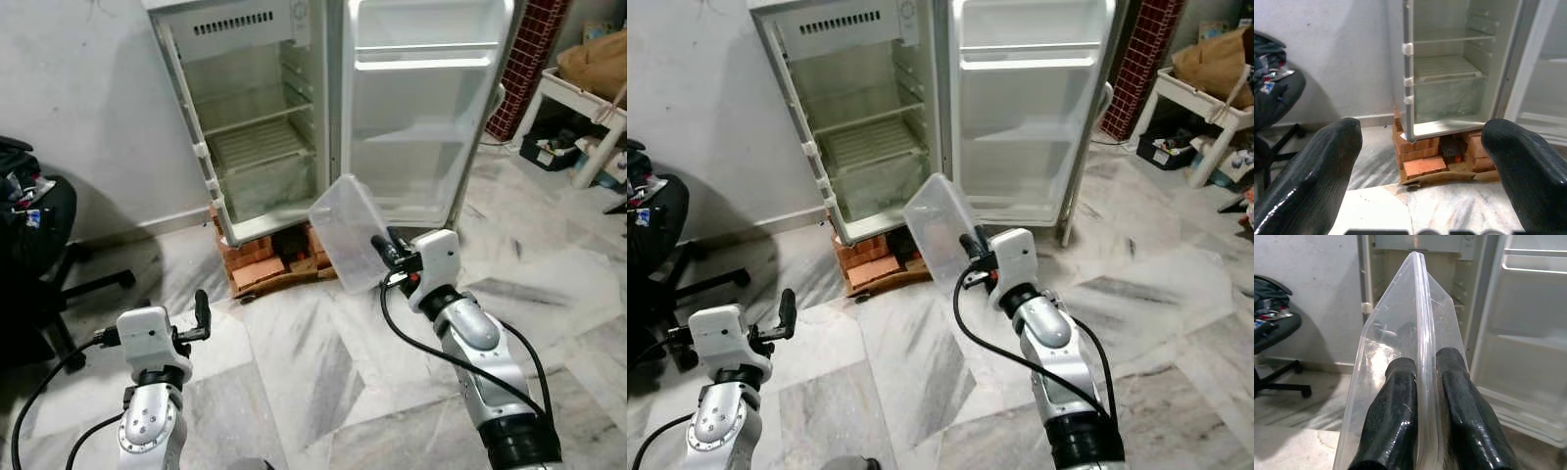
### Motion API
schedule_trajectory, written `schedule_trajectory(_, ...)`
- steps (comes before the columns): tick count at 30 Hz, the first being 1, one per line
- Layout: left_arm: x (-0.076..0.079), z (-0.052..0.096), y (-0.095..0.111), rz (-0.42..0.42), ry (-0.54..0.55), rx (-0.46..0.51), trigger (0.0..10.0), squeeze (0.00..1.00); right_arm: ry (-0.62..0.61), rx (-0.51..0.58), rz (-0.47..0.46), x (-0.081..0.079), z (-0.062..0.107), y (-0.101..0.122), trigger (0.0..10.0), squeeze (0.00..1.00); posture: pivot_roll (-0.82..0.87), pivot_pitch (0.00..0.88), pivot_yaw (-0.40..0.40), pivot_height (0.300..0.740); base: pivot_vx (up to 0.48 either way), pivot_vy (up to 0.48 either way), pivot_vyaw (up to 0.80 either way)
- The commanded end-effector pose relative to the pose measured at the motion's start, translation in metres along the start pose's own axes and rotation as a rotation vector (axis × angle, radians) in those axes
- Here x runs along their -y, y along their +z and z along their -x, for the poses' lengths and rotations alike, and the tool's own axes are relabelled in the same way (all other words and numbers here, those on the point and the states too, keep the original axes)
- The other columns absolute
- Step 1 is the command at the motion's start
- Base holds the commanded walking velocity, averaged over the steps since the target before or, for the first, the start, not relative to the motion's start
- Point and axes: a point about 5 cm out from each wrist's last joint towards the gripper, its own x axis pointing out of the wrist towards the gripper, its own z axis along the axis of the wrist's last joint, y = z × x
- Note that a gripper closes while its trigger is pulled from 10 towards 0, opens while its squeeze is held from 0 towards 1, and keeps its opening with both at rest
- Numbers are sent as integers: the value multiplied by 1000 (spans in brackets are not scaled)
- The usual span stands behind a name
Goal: Restocking fridge
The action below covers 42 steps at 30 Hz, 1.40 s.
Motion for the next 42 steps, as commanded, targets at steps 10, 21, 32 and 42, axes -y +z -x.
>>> schedule_trajectory(10,-3,-1,2,-2,-6,8,10000,0,53,21,-18,-12,-7,5,10000,0,-10,37,20,740,340,0,304)
schedule_trajectory(21,-1,-1,1,2,-17,4,10000,0,64,17,-21,-13,-7,5,10000,0,-15,44,20,740,379,0,569)
schedule_trajectory(32,-1,0,0,2,-22,-2,10000,0,52,18,-6,-12,-9,5,10000,0,-13,40,22,740,388,0,0)
schedule_trajectory(42,-3,-1,1,-5,-21,1,10000,0,53,22,-5,-13,-11,6,10000,0,-8,34,21,740,407,0,0)
